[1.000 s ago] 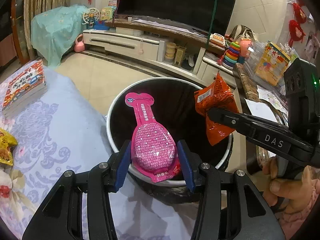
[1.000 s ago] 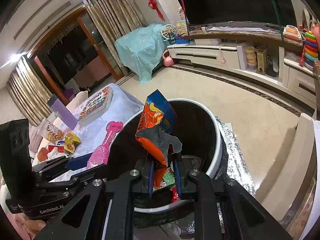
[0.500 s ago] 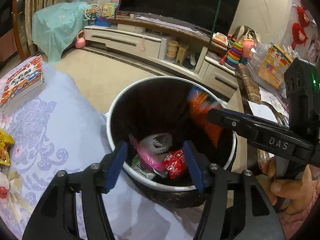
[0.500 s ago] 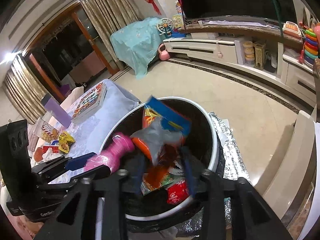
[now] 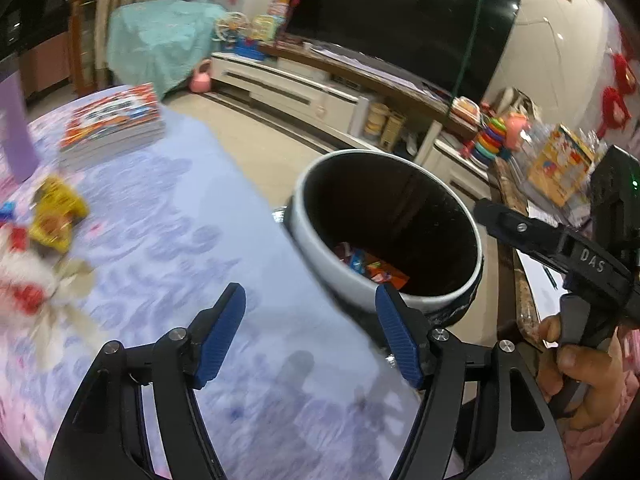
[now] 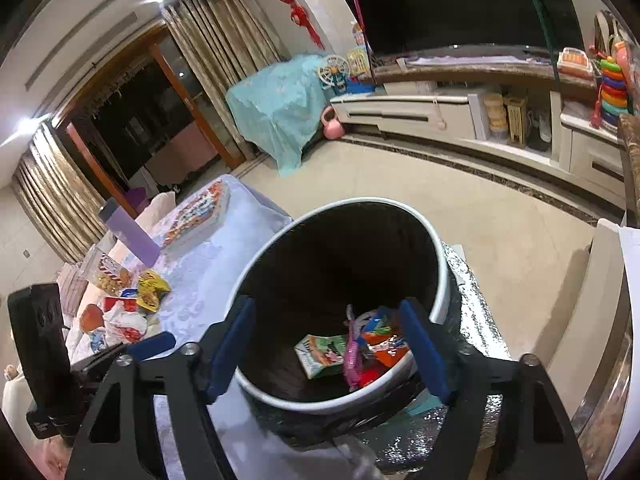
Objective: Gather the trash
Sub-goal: 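Move the left tool to the crumpled blue-white wrapper while the right tool reaches the white plastic bag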
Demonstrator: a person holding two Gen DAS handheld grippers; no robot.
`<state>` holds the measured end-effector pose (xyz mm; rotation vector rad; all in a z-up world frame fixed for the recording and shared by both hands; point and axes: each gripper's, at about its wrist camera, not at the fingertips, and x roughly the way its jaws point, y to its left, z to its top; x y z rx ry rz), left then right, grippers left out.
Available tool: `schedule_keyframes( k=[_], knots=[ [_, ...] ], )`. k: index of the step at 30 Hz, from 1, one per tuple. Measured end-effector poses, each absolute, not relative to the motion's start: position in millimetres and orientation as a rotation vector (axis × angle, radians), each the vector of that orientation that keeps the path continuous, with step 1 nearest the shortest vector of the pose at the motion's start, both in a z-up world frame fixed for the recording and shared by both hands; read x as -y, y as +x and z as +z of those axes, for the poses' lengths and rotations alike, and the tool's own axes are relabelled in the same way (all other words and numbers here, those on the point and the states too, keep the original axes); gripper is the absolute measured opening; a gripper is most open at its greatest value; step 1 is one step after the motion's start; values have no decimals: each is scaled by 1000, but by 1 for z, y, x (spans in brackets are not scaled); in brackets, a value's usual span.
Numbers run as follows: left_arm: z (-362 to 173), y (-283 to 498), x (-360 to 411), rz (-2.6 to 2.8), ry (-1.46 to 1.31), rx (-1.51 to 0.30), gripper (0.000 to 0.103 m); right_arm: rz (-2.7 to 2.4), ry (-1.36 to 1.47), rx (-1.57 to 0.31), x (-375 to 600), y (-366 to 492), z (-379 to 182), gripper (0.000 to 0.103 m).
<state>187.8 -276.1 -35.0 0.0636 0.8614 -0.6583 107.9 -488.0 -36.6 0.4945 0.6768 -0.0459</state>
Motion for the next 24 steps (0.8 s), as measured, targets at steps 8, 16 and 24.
schedule_keyframes(
  k=[8, 16, 24],
  knots=[
    [-42, 170, 209, -537, 3, -845, 74, 15, 480, -646, 442, 98, -29, 88],
    [-60, 162, 148, -423, -47, -867, 74, 106, 472, -709, 390, 101, -45, 89],
    [-72, 152, 72, -299, -131, -879, 74, 212, 462, -725, 334, 106, -50, 90]
  ],
)
